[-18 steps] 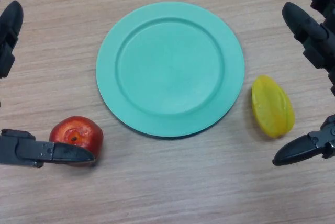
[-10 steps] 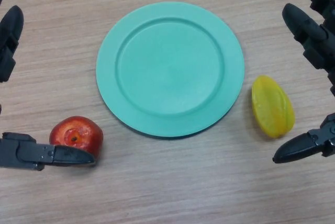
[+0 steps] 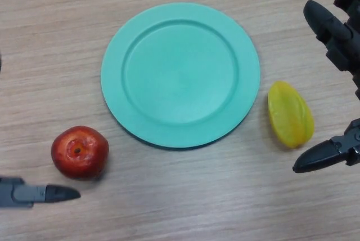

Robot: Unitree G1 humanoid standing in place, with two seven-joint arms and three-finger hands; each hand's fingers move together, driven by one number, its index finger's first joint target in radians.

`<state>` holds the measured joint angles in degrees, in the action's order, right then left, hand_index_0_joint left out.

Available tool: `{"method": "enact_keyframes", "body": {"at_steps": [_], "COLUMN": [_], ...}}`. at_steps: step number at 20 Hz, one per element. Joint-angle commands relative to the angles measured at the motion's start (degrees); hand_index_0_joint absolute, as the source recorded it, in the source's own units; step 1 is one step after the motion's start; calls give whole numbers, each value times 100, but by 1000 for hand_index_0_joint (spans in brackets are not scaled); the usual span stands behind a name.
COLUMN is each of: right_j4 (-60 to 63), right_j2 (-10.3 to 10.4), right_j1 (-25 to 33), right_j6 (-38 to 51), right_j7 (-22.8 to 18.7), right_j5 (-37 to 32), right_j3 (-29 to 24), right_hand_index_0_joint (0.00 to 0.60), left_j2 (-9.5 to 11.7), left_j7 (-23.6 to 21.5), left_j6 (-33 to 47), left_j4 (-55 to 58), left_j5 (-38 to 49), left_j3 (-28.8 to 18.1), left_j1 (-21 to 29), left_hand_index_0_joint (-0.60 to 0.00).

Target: Pick up the red apple and place it on the plate

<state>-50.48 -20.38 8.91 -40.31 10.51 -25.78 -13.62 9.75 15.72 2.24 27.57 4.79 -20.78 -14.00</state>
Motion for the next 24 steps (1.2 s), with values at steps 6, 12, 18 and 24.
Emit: {"method": "enact_keyframes", "body": {"at_steps": [6,12,18,24], "right_j4": [-181,-227,-275,-402], "right_j2": [-71,-125,-273,-336], "right_j1": [189,220,147,105], "right_j6": [672,587,588,566], "right_j7": [2,-27,-84,-94], "right_j5": [272,151,0,-133], "right_j3": [-33,-174,-491,-710], "right_hand_index_0_joint": [0,0,0,0], "left_j2": [261,417,394,362], "left_j7": [-434,-1099,-910,-594], "left_j6": [1547,1177,139,-615], "left_j4": [-1749,-1901,-344,-104], "left_j5": [-113,-1157,-2109,-2757], "left_j3": [839,1127,1370,2231], "left_j1": [533,696,613,2024], "left_hand_index_0_joint": [0,-449,-600,-600]}}
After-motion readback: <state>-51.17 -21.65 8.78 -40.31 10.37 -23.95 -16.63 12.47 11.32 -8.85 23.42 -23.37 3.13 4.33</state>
